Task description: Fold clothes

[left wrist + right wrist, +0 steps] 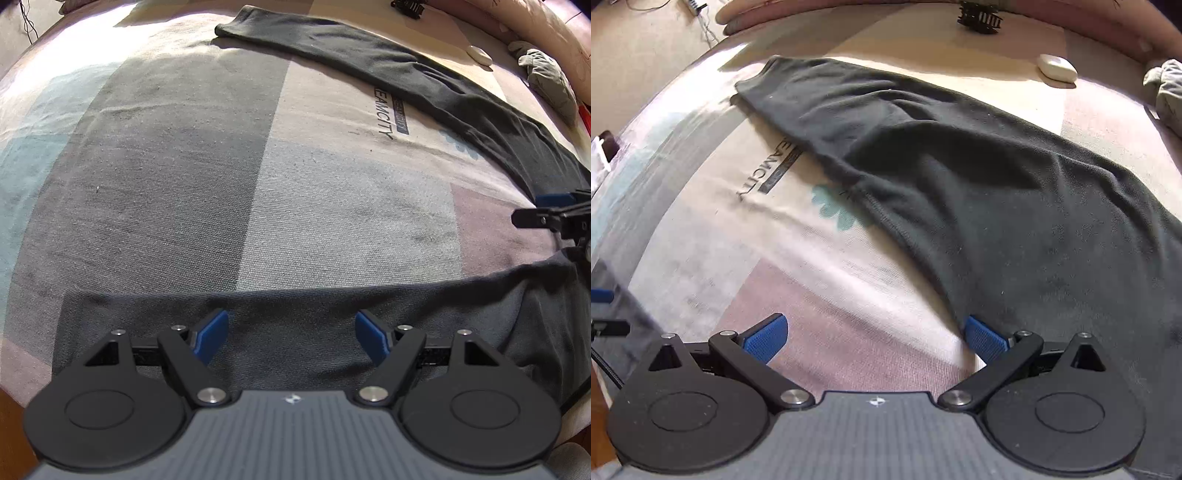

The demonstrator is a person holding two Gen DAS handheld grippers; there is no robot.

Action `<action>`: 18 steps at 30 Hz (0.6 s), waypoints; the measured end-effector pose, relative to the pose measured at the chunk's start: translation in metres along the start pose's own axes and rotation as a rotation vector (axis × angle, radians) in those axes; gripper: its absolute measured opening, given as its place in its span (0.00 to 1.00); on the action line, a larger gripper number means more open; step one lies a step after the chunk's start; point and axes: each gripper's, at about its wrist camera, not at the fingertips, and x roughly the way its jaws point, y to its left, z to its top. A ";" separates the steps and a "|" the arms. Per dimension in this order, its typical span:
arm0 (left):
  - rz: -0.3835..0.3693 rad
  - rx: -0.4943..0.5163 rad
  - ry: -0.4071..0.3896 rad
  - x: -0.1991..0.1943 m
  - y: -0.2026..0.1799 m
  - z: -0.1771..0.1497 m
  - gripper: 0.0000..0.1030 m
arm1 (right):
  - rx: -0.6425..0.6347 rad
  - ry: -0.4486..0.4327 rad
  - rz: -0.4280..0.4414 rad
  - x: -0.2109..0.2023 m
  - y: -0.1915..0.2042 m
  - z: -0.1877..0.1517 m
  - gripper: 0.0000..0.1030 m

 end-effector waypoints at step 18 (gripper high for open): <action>-0.111 0.159 -0.146 0.030 -0.042 0.172 0.73 | -0.086 0.010 -0.080 -0.004 -0.006 0.009 1.00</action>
